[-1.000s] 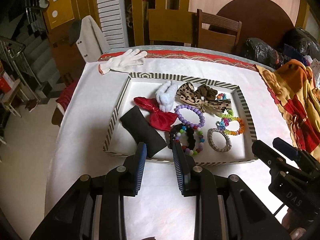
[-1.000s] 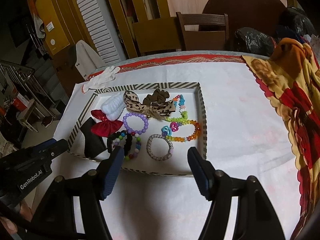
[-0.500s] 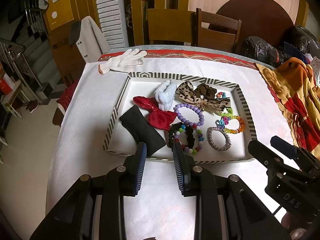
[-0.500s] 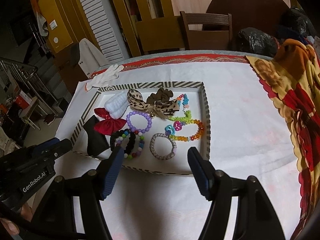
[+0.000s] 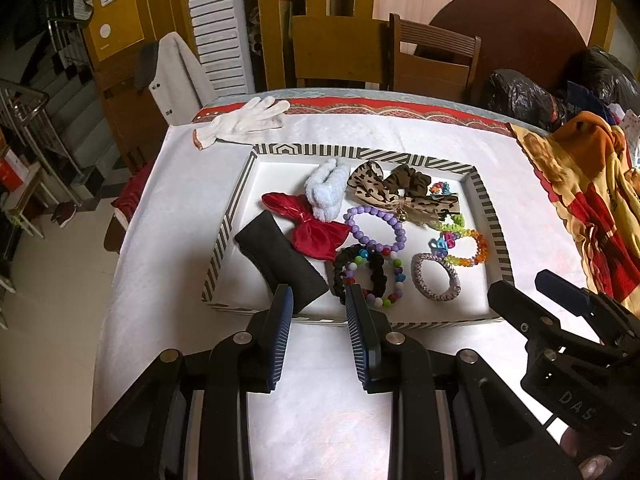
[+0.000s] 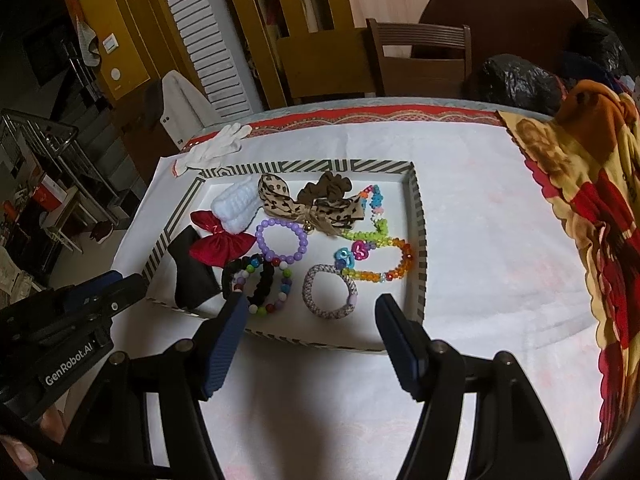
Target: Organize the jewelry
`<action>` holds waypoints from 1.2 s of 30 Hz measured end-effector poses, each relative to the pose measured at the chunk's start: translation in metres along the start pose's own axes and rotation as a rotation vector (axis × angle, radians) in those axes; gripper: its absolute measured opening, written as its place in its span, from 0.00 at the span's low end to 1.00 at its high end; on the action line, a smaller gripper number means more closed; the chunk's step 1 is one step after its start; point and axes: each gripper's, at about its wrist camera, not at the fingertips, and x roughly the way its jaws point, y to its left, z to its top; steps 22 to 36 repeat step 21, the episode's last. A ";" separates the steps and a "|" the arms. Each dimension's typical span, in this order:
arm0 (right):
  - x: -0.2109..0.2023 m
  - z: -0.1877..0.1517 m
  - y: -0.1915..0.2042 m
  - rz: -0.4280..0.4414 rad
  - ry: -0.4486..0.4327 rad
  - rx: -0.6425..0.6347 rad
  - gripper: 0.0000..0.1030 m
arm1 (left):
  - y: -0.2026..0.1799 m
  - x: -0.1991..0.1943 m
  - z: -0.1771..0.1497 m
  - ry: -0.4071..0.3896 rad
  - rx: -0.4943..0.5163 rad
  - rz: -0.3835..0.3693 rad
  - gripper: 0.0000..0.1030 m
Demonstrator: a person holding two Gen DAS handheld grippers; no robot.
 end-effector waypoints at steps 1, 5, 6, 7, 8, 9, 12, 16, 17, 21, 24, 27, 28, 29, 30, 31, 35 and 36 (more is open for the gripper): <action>0.001 0.000 0.000 0.000 0.002 -0.001 0.67 | 0.000 0.000 0.000 0.001 -0.001 -0.002 0.08; 0.002 0.000 0.000 0.001 0.010 -0.003 0.67 | 0.000 0.000 0.000 0.005 -0.002 -0.003 0.08; 0.003 -0.001 -0.001 0.003 0.012 -0.003 0.67 | -0.001 0.002 0.001 0.007 -0.002 -0.004 0.08; 0.003 -0.001 -0.001 0.004 0.014 -0.002 0.67 | 0.000 0.002 0.000 0.009 -0.003 -0.004 0.08; 0.003 0.000 -0.001 0.004 0.015 -0.002 0.67 | -0.001 0.002 0.000 0.011 -0.003 -0.002 0.08; 0.003 0.000 -0.001 0.004 0.016 -0.002 0.67 | -0.001 0.003 0.000 0.012 -0.003 -0.002 0.08; 0.004 -0.001 -0.002 0.006 0.020 0.001 0.67 | -0.001 0.004 0.000 0.016 -0.004 -0.002 0.08; 0.007 -0.001 -0.004 0.005 0.028 0.001 0.67 | 0.000 0.006 0.000 0.013 -0.006 -0.004 0.08; 0.007 -0.001 -0.004 0.006 0.030 0.001 0.67 | 0.000 0.006 0.000 0.011 -0.005 0.000 0.08; 0.008 -0.002 -0.006 0.009 0.034 0.002 0.67 | 0.001 0.007 -0.001 0.004 -0.002 -0.003 0.08; 0.008 -0.002 -0.006 0.009 0.034 0.002 0.67 | 0.001 0.007 -0.001 0.004 -0.002 -0.003 0.08; 0.008 -0.002 -0.006 0.009 0.034 0.002 0.67 | 0.001 0.007 -0.001 0.004 -0.002 -0.003 0.08; 0.008 -0.002 -0.006 0.009 0.034 0.002 0.67 | 0.001 0.007 -0.001 0.004 -0.002 -0.003 0.08; 0.008 -0.002 -0.006 0.009 0.034 0.002 0.67 | 0.001 0.007 -0.001 0.004 -0.002 -0.003 0.08; 0.008 -0.002 -0.006 0.009 0.034 0.002 0.67 | 0.001 0.007 -0.001 0.004 -0.002 -0.003 0.08; 0.008 -0.002 -0.006 0.009 0.034 0.002 0.67 | 0.001 0.007 -0.001 0.004 -0.002 -0.003 0.08; 0.008 -0.002 -0.006 0.009 0.034 0.002 0.67 | 0.001 0.007 -0.001 0.004 -0.002 -0.003 0.08; 0.008 -0.002 -0.006 0.009 0.034 0.002 0.67 | 0.001 0.007 -0.001 0.004 -0.002 -0.003 0.08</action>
